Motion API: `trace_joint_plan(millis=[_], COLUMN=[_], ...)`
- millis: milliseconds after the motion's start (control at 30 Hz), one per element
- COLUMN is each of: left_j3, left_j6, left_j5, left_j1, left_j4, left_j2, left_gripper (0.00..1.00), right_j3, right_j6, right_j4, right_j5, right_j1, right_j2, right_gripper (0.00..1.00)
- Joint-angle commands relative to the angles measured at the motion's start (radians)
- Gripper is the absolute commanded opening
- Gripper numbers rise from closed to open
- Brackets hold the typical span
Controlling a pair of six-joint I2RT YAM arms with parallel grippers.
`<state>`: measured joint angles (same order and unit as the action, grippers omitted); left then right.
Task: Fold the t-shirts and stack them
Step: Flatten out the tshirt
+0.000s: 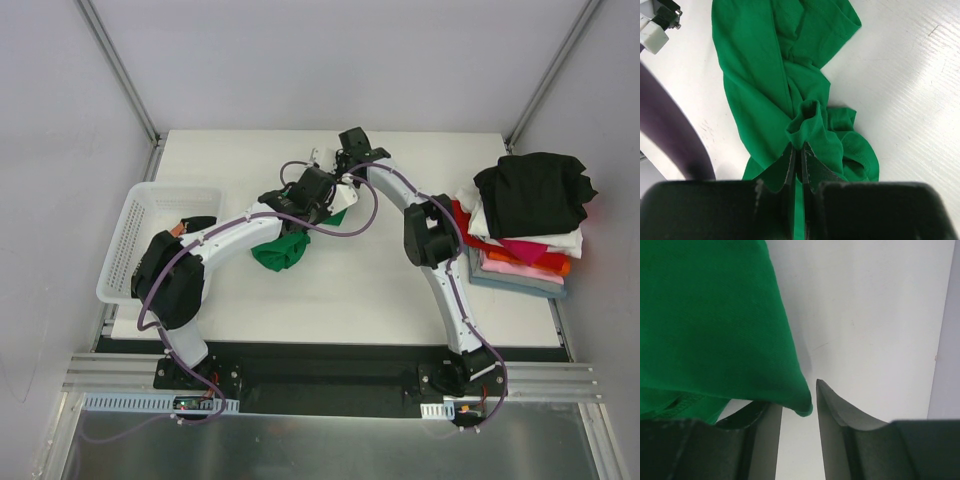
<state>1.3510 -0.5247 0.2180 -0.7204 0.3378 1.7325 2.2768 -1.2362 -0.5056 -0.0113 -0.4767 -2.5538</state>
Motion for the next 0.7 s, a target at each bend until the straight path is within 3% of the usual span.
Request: trace_joint_plan(millis=[0, 167, 200, 533, 667], left_j3=[-0.009, -0.019, -0.018, -0.013, 0.008], left_j6=[-0.006, -0.014, -0.015, -0.028, -0.037], left_j5=[0.029, 0.067, 0.073, 0.112, 0.158], left_j1=[-0.002, 0.001, 0.002, 0.016, 0.041], left_j4=[-0.026, -0.06, -0.066, -0.089, -0.108], left_j2=[-0.017, -0.025, -0.03, -0.071, -0.085], left_gripper=[0.0, 0.0, 0.0, 0.0, 0.0], right_j3=[-0.031, -0.08, -0.103, -0.246, -0.279], right_j6=[-0.031, -0.025, -0.022, 0.024, 0.035], right_j4=[0.009, 0.009, 0.01, 0.041, 0.045], right_j5=[0.004, 0.042, 0.051, 0.161, 0.333], right_j1=[-0.01, -0.011, -0.008, -0.01, -0.013], right_j2=[0.036, 0.076, 0.084, 0.216, 0.259], right_gripper=[0.34, 0.13, 0.01, 0.01, 0.01])
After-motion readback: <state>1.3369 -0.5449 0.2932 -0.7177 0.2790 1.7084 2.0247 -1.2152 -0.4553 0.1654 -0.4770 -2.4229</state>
